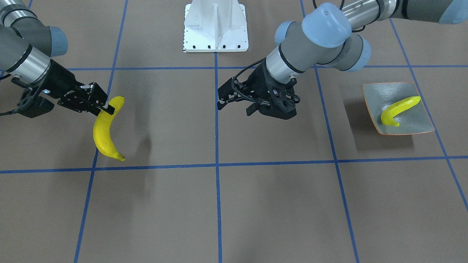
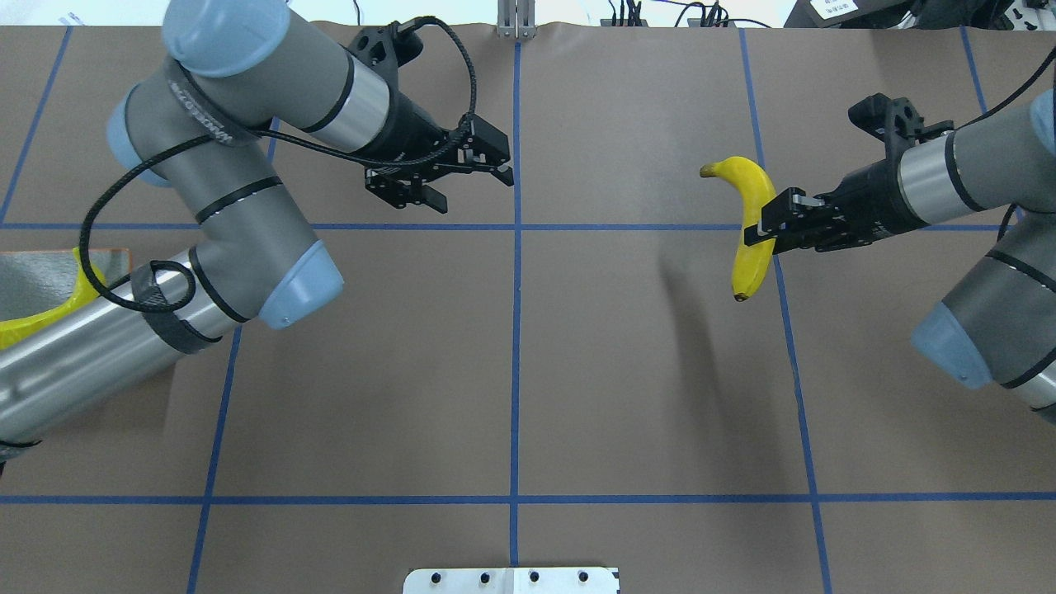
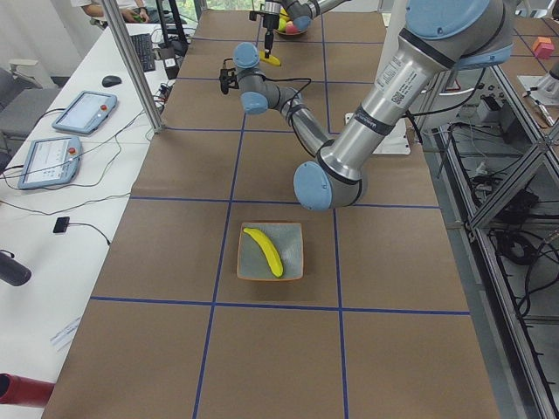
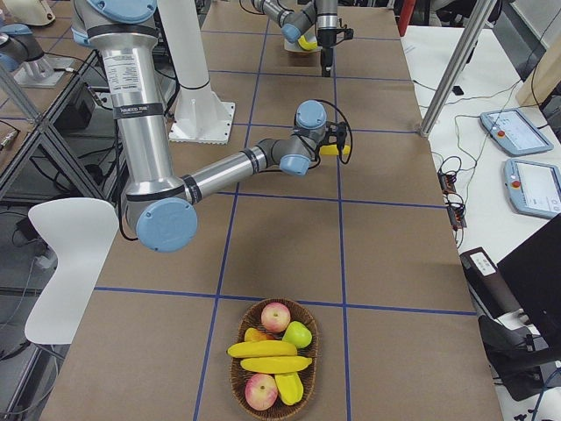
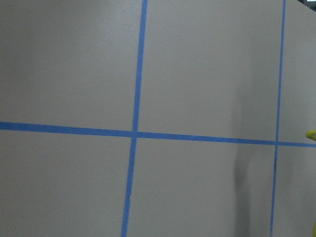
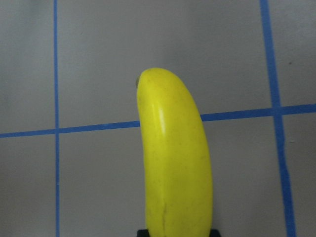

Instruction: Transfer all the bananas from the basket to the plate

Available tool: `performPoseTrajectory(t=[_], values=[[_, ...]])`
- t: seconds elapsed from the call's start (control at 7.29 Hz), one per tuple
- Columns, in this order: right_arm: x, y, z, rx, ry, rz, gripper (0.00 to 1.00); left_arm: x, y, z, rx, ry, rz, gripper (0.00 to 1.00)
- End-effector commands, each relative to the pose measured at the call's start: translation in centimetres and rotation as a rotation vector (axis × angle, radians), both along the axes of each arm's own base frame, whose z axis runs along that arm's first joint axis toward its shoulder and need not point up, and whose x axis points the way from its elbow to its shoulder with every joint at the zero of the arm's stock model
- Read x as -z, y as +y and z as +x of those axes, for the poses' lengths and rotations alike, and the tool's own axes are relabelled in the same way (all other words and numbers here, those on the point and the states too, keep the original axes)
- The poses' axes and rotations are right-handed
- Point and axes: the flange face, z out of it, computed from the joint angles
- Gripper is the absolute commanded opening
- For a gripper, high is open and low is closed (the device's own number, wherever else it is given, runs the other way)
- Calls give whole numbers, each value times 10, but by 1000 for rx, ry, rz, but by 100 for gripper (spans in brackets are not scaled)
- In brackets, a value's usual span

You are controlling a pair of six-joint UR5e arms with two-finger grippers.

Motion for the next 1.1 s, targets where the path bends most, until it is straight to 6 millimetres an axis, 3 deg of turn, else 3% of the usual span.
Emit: performPoseTrajectory(t=[0.0, 0.27, 0.41, 0.55, 0.96], values=[[38, 11, -36, 8, -52, -27, 0, 41, 6, 37, 59, 78, -77, 100], [61, 22, -54, 3, -81, -30, 0, 39, 12, 62, 55, 129, -101, 100], [63, 28, -64, 2, -81, -21, 0, 51, 11, 76, 72, 131, -97, 100], [76, 31, -71, 12, -98, -13, 0, 55, 14, 80, 72, 137, -96, 100], [88, 38, -80, 32, -115, -1, 0, 57, 35, 98, 73, 170, -108, 100]])
